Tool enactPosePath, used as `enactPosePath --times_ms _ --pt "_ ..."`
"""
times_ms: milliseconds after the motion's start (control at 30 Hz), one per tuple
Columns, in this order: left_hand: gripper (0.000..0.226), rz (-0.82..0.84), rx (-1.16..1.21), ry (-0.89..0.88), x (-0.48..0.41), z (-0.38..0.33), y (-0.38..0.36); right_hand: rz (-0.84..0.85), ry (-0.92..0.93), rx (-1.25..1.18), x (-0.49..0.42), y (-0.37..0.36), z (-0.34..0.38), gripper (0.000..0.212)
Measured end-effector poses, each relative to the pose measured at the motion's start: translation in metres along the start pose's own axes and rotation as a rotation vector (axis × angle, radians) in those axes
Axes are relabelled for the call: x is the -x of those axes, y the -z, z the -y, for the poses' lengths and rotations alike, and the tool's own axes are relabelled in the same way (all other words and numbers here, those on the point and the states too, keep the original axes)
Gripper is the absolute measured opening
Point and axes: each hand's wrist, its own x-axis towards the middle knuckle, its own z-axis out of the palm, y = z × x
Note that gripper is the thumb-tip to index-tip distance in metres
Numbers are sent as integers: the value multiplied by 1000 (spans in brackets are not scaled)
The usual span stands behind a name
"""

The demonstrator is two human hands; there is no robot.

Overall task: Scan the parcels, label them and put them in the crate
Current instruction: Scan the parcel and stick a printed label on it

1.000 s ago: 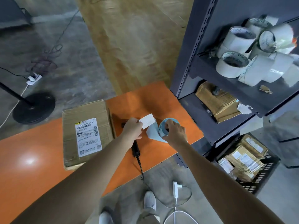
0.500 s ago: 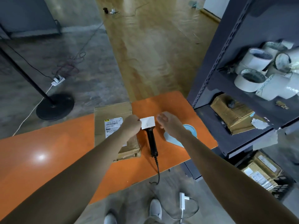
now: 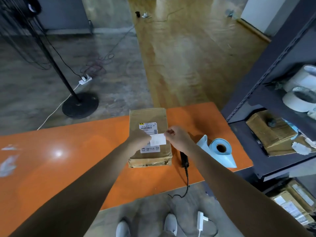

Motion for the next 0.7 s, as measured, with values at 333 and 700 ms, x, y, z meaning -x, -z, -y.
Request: enactPosePath --times_ms 333,700 --pt "17 -10 10 -9 6 24 -15 28 -97 230 7 -26 4 26" --pt "20 -189 -469 -83 5 28 -31 -69 -134 454 6 -47 3 17"
